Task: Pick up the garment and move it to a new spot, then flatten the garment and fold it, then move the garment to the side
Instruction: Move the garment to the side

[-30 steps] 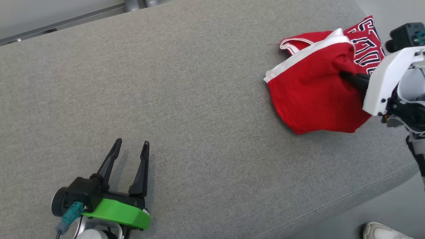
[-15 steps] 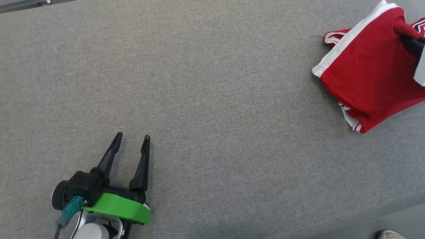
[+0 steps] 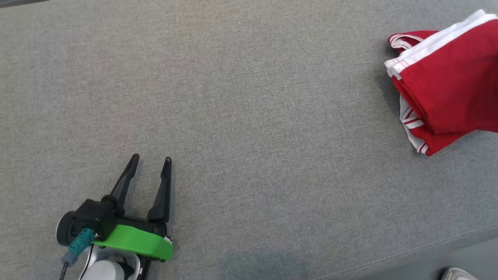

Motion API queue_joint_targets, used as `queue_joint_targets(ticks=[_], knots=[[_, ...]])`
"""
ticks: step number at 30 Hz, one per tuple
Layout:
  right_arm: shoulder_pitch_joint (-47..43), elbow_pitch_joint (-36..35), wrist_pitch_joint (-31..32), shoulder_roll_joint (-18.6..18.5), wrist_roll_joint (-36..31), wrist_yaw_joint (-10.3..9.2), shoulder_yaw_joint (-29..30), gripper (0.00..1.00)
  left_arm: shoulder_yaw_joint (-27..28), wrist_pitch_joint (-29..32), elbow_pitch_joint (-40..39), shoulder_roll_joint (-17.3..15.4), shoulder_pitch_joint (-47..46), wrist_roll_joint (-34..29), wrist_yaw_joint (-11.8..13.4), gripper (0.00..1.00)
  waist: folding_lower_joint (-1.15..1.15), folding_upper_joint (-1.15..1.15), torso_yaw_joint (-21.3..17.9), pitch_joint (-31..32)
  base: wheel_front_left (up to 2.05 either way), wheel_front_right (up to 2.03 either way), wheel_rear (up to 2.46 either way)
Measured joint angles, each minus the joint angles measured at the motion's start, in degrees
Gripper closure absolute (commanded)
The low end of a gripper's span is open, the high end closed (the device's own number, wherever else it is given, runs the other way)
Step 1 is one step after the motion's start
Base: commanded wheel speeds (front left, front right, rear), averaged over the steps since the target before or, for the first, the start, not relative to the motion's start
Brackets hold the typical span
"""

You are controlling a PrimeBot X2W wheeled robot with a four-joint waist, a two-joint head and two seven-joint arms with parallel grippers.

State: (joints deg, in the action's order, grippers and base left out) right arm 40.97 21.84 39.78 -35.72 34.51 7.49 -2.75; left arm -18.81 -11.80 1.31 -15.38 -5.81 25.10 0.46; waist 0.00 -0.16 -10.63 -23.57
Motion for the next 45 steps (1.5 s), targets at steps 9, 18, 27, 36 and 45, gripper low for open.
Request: queue_joint_targets(ticks=[9, 18, 27, 36, 45], knots=[[-2.03, 8.32, -14.26, 1.65, -12.02, 0.02, 4.55, 0.0, -0.03, 1.22, -1.08, -1.19, -0.6, 0.62, -0.54, 0.0, 0.0, 0.0, 0.92, -0.86, 0.0, 0.0, 0.0], [-1.91, 16.19, -19.35, 4.95, -18.64, 0.01, 7.64, 0.0, -0.2, 0.75, -0.62, -1.14, -0.57, 1.18, -0.51, 0.0, 0.0, 0.0, 1.88, -0.25, 0.0, 0.0, 0.0], [-6.84, 1.82, -30.86, 4.65, -14.03, 0.02, 7.5, 0.0, -0.04, -0.78, 0.54, -0.31, 0.68, 1.65, -0.33, 0.0, 0.0, 0.0, 2.22, 4.52, 0.0, 0.0, 0.0], [-25.6, -15.68, -41.86, 8.55, -15.58, 0.01, 14.05, 0.0, 2.6, -1.9, 5.06, -0.76, 2.04, 2.44, 1.55, 0.0, 0.0, 0.0, 3.9, 10.62, 0.0, 0.0, 0.0], [-44.02, -17.19, -52.92, 23.27, -27.55, 0.01, 14.19, 0.0, 7.33, -2.98, 12.09, -1.7, 4.71, 1.15, 2.76, 0.0, 0.0, 0.0, 7.83, 17.91, 0.0, 0.0, 0.0]])
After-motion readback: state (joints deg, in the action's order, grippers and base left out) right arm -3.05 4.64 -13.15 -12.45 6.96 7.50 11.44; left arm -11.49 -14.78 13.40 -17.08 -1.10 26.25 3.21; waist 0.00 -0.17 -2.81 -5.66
